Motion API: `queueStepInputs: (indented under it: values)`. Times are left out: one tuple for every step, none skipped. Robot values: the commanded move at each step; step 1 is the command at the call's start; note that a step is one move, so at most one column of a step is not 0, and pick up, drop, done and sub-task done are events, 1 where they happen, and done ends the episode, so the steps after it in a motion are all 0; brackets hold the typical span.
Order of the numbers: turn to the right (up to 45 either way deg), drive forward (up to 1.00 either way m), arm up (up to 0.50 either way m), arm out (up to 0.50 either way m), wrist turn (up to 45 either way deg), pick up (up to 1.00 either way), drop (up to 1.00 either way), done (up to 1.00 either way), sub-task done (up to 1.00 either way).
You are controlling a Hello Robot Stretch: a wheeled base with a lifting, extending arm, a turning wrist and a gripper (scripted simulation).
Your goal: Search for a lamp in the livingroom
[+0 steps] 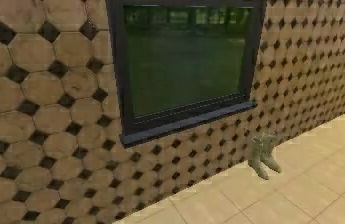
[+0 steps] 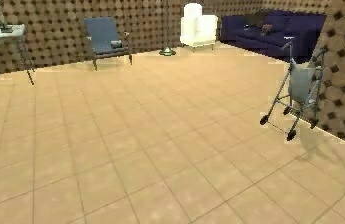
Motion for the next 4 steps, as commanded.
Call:
queueStepInputs:
  values:
    - [45.0,0.0,0.0,0.0,0.0,0.0,0.0,0.0,0.0]
    - [15.0,0.0,0.0,0.0,0.0,0.0,0.0,0.0,0.0]
    - [0.0,1.0,0.0,0.0,0.0,0.0,0.0,0.0,0.0]
    - [0.0,1.0,0.0,0.0,0.0,0.0,0.0,0.0,0.0]
